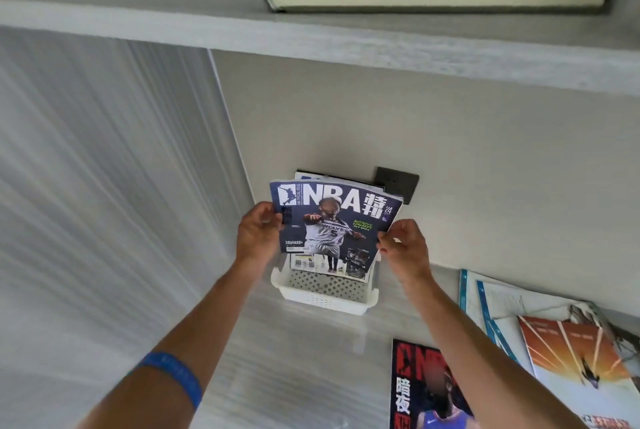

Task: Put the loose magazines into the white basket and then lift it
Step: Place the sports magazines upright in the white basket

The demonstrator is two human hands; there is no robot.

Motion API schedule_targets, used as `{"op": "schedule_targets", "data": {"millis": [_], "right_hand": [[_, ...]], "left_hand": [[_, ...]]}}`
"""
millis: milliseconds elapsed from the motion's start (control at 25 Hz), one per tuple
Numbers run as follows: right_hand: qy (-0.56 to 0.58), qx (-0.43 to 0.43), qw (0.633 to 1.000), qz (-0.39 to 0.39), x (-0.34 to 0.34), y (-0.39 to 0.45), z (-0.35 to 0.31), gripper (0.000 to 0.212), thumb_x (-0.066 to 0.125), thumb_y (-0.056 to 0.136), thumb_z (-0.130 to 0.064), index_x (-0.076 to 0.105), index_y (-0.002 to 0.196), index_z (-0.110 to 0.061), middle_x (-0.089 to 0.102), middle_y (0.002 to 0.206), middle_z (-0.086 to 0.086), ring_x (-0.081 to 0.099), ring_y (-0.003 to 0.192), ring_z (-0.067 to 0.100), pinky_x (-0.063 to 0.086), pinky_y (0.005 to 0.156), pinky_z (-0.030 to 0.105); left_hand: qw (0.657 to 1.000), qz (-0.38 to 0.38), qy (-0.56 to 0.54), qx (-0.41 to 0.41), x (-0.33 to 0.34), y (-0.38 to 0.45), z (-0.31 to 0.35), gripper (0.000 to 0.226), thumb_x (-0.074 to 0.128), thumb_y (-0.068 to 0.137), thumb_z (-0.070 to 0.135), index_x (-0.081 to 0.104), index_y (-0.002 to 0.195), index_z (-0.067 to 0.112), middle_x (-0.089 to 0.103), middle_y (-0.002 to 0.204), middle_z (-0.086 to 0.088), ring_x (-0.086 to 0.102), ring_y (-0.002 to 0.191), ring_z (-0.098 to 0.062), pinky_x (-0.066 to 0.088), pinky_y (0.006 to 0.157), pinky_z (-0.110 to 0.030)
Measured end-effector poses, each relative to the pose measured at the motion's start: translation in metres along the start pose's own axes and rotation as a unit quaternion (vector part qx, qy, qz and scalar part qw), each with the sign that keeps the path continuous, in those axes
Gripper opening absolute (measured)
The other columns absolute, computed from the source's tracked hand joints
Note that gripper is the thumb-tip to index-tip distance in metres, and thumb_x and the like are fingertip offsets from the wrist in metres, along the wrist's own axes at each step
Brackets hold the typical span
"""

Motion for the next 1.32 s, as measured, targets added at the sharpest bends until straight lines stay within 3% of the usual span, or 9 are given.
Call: {"op": "schedule_targets", "data": {"millis": [120,280,440,640,840,920,1080,1200,1320], "right_hand": [[-0.014,0.046,0.998,0.039,0.003,0.019,0.02,0.023,0.066,0.087,-0.002,0.049,0.079,-0.015,0.067,0.089,0.018,0.062,0.078,0.028,0.055,0.078,0.049],[0.036,0.056,0.998,0.005,0.016,0.032,0.038,0.015,0.063,0.087,0.002,0.055,0.081,-0.01,0.069,0.089,0.011,0.068,0.077,0.019,0.057,0.07,0.031],[0.014,0.083,0.994,-0.063,0.035,0.038,0.047,0.024,0.057,0.089,0.006,0.063,0.107,-0.009,0.067,0.102,0.017,0.059,0.088,0.027,0.051,0.086,0.051],[-0.065,0.116,0.983,-0.126,0.046,0.043,0.068,0.053,0.059,0.09,0.003,0.045,0.138,-0.011,0.057,0.126,0.015,0.056,0.108,0.019,0.049,0.09,0.034],[-0.118,0.095,0.983,-0.107,0.028,0.054,0.077,0.051,0.064,0.084,0.002,0.055,0.13,-0.019,0.043,0.145,0.003,0.039,0.138,0.026,0.038,0.097,0.023],[-0.107,0.086,0.987,-0.084,0.012,0.038,0.08,0.05,0.065,0.083,0.002,0.06,0.125,-0.024,0.037,0.151,-0.002,0.04,0.137,0.022,0.033,0.102,0.028],[-0.143,0.085,0.985,-0.046,-0.049,-0.051,0.132,0.045,0.062,0.084,0.003,0.063,0.102,-0.038,0.05,0.138,-0.008,0.05,0.123,0.014,0.038,0.104,0.032],[-0.298,0.094,0.947,-0.078,-0.119,-0.125,0.186,0.045,0.064,0.082,0.001,0.062,0.099,-0.041,0.058,0.137,0.005,0.057,0.121,0.017,0.04,0.101,0.024],[-0.54,0.134,0.818,-0.144,-0.195,-0.17,0.221,0.056,0.06,0.086,-0.022,0.044,0.14,-0.031,0.028,0.157,-0.008,0.038,0.138,0.014,0.035,0.105,0.017]], "left_hand": [[0.997,-0.018,0.037,-0.068,0.013,0.024,-0.03,0.025,0.056,0.093,0.002,0.064,0.081,0.023,0.073,0.087,-0.002,0.067,0.075,-0.017,0.057,0.074,-0.032],[0.988,-0.073,0.093,-0.101,0.022,0.036,-0.052,0.033,0.062,0.084,-0.003,0.061,0.09,0.03,0.07,0.085,0.012,0.062,0.08,0.003,0.048,0.05,-0.008],[0.985,-0.086,0.078,-0.131,0.021,0.041,-0.057,0.044,0.062,0.075,-0.011,0.058,0.097,0.027,0.067,0.099,0.006,0.062,0.091,-0.006,0.045,0.061,-0.02],[0.973,-0.149,0.083,-0.158,0.029,0.041,-0.066,0.055,0.061,0.072,-0.008,0.056,0.114,0.027,0.067,0.108,0.0,0.061,0.103,-0.017,0.047,0.08,-0.034],[0.974,-0.155,0.004,-0.166,0.047,0.037,-0.067,0.078,0.058,0.078,-0.004,0.033,0.144,0.029,0.052,0.117,0.023,0.052,0.114,-0.012,0.045,0.1,-0.039],[0.979,-0.15,0.003,-0.136,0.046,0.02,-0.067,0.075,0.058,0.078,-0.005,0.04,0.14,0.033,0.058,0.11,0.035,0.059,0.107,-0.002,0.051,0.087,-0.026],[0.984,-0.107,0.013,-0.145,0.05,-0.061,-0.102,0.061,0.059,0.08,-0.008,0.052,0.13,0.027,0.057,0.129,0.006,0.056,0.117,-0.017,0.043,0.092,-0.028],[0.971,-0.164,0.083,-0.152,0.065,-0.149,-0.136,0.044,0.061,0.078,-0.002,0.06,0.108,0.03,0.063,0.126,-0.007,0.061,0.105,-0.021,0.045,0.081,-0.023],[0.924,-0.258,0.239,-0.149,0.099,-0.217,-0.161,0.036,0.055,0.083,0.006,0.063,0.112,0.026,0.064,0.125,0.0,0.059,0.105,-0.012,0.044,0.083,-0.019]]}}
Point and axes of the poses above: each hand's wrist, its own y-axis towards the middle knuckle, its own x-axis out of the palm, z = x × y, the point moved 5 cm from there along y, towards the middle knuckle
